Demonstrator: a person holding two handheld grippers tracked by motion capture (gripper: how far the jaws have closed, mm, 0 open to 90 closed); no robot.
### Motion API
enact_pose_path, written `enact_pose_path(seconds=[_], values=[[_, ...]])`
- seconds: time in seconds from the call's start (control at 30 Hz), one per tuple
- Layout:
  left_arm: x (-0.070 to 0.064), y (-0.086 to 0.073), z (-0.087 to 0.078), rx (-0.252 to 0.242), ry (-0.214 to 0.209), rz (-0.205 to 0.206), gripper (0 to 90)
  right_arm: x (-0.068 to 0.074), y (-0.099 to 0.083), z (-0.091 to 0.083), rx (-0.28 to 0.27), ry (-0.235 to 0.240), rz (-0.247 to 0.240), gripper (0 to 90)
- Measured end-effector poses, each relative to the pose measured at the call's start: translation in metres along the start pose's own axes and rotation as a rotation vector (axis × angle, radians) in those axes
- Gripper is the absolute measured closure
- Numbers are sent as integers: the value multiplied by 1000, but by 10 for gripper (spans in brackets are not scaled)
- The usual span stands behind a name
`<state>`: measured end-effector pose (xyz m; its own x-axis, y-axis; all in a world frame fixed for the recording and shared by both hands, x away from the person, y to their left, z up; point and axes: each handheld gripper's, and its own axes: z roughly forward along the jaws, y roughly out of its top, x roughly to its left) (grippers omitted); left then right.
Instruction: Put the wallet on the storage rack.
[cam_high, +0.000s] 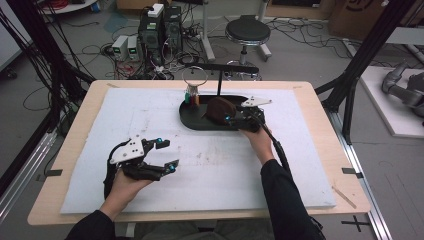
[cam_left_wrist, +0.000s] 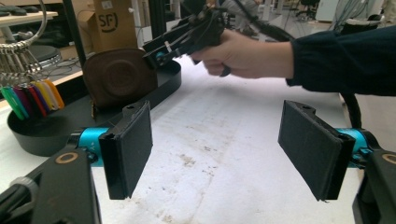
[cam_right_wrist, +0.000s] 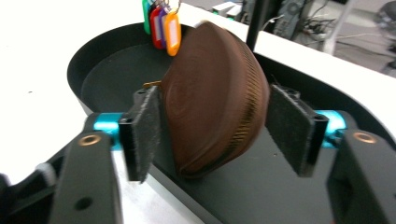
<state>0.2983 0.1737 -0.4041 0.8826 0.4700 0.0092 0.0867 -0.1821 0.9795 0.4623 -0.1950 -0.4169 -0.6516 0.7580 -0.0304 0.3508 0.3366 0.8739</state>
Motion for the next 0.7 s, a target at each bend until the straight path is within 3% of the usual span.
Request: enact_pose_path(seconds=[0.17,0.3,0.43,0.7], values=[[3,0,0,5,9,-2,261,-2,10,-26,-7,-18,-37,290],[7,0,0,14,28,0,261,0,14,-57,-61,25,-50,283],[13,-1,0,26,59,11,261,1,11,-85,-71,57,-60,259],[24,-7,-5,64,132,23,261,-1,-16,-141,-141,83,11,233]])
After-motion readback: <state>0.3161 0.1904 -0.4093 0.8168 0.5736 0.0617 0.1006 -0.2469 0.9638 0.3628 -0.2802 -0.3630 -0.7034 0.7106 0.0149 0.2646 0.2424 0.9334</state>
